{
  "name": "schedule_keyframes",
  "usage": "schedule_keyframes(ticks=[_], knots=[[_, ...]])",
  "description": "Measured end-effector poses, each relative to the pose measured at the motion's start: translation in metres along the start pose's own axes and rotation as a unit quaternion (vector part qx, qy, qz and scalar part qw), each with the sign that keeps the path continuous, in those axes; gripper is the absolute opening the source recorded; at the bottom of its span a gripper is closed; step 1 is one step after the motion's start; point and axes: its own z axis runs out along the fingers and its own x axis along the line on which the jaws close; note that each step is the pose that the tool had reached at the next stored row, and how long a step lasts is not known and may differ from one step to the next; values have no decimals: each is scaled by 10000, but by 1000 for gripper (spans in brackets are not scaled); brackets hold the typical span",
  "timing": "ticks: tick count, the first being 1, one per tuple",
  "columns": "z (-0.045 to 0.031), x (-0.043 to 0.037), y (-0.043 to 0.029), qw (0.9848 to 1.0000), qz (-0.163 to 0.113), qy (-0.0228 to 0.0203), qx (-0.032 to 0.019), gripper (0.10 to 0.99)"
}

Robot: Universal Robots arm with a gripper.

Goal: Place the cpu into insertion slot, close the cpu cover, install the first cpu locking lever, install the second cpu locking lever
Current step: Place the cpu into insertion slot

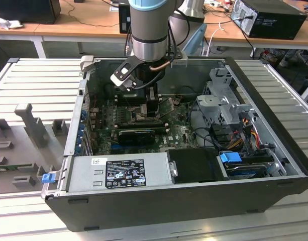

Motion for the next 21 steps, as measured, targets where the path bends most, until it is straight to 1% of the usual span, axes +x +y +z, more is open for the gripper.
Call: schedule_keyframes(ticks=[11, 14, 21], knots=[[49, 10, -19, 10000, 0, 0, 0, 541], [75, 27, -30, 10000, 0, 0, 0, 541], [105, 52, -65, 10000, 0, 0, 0, 541]])
